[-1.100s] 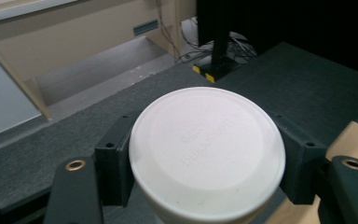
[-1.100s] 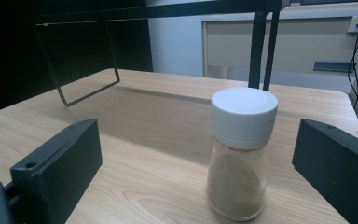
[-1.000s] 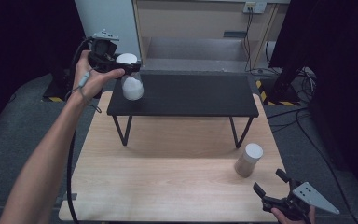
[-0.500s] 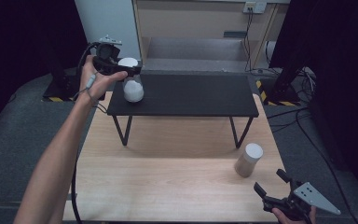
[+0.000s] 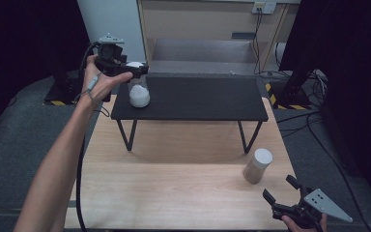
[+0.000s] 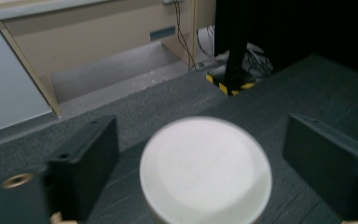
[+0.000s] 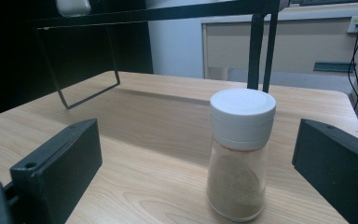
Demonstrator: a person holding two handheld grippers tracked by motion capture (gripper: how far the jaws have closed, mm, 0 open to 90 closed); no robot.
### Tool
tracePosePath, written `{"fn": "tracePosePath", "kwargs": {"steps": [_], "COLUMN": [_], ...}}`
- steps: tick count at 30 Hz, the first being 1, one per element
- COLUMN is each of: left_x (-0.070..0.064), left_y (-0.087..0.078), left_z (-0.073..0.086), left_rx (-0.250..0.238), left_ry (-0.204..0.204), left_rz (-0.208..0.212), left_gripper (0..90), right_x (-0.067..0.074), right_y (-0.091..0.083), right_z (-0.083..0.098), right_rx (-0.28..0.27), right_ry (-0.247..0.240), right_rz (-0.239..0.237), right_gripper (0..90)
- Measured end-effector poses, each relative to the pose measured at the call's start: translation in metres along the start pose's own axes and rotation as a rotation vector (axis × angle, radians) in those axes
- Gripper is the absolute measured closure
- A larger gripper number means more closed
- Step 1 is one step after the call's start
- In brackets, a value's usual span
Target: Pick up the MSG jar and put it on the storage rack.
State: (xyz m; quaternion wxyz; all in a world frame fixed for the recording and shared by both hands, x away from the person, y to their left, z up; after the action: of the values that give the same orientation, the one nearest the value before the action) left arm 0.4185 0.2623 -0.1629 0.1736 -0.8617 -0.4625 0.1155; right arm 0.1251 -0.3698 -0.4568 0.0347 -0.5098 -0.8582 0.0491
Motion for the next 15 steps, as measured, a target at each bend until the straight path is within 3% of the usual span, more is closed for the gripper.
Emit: {"fn": "tracePosePath", "kwargs": {"steps": [5,10,15], "left_x": [-0.007,-0.012,-0.012], "left_y": [-0.015,-0.033,-0.047], "left_z": [-0.014,-0.023,-0.018], "left_rx": [-0.055,-0.116,-0.149], "left_ry": [0.004,0.002,0.016], "left_rz": [-0.005,0.027,0.067], "left_gripper": [6.0,6.0,6.3], "right_x": [0.0,0.001,0.001], "right_y": [0.0,0.0,0.0], "right_z": [0.0,0.0,-0.001], "right_rx": [-0.001,-0.003,-0.004], "right_ry": [0.001,0.001,-0.001], "right_rz": [-0.001,-0.004,-0.01], "right_gripper": [1.7,1.7,1.8]}}
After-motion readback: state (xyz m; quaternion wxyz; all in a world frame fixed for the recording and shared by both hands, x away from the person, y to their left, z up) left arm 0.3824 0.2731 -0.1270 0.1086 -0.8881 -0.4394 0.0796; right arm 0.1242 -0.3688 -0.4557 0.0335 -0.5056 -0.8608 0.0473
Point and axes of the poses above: each handheld gripper's, and its own axes: y roughly forward along the jaws, z roughly out of its underside, x roughly to its left, the point moved 2 cm from there along y, roughly forward along the jaws, and after that the axes turned 5 degrees about -y, right-handed, at the moved point
